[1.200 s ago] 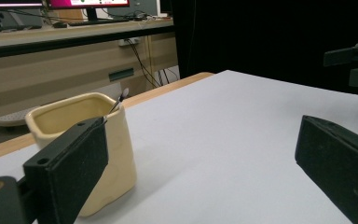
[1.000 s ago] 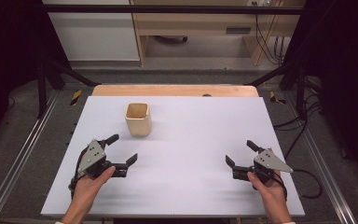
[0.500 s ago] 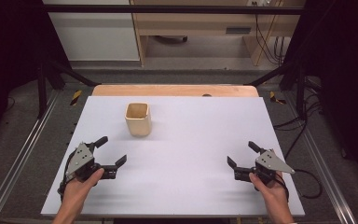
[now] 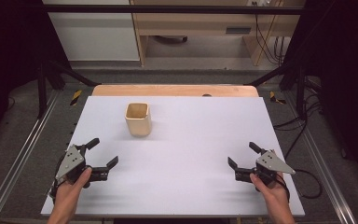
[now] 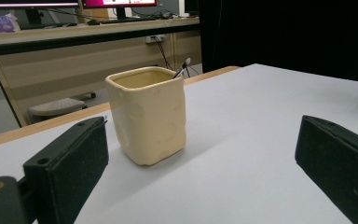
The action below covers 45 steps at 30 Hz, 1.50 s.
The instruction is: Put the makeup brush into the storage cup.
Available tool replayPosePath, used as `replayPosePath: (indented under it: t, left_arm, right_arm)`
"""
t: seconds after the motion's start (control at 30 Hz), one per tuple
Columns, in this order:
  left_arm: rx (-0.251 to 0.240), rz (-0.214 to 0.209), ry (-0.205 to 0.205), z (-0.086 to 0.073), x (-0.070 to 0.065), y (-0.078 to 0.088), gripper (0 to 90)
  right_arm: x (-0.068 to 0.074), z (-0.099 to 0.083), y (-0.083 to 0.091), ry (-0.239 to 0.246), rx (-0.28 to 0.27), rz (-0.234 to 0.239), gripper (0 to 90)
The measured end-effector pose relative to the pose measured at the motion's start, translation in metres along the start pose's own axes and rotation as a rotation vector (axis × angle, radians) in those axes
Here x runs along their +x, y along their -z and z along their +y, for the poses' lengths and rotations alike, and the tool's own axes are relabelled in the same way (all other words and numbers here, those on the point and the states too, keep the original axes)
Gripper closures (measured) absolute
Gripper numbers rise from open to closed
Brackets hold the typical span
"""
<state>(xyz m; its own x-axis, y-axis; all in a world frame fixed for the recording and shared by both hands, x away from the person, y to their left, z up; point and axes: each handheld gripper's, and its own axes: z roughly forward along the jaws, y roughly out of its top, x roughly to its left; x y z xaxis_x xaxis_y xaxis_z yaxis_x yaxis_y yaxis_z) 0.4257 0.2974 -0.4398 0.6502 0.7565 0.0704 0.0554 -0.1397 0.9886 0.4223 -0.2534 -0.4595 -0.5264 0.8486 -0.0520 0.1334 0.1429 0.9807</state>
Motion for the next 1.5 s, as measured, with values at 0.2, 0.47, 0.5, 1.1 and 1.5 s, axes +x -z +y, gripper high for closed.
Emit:
replayPosePath:
  t: [0.2, 0.47, 0.5, 1.1, 1.5]
  left_arm:
    - [-0.009, 0.009, -0.002, -0.006, 0.003, 0.006, 2.4]
    - [-0.022, 0.017, -0.002, -0.012, 0.003, 0.009, 2.0]
    - [-0.025, 0.018, -0.001, -0.012, 0.003, 0.009, 1.9]
    - [-0.042, 0.016, -0.017, -0.022, 0.001, 0.015, 1.5]
    - [-0.077, 0.013, -0.016, -0.02, 0.0, 0.02, 1.3]
  right_arm:
    - [-0.001, -0.001, 0.001, 0.007, 0.002, -0.002, 3.4]
    - [-0.002, -0.002, 0.003, 0.009, 0.004, -0.008, 3.2]
    - [-0.001, -0.002, 0.003, 0.008, 0.004, -0.008, 3.2]
    - [-0.004, -0.002, 0.009, 0.011, -0.007, -0.015, 3.0]
    - [-0.007, -0.004, 0.01, 0.013, -0.018, -0.029, 2.6]
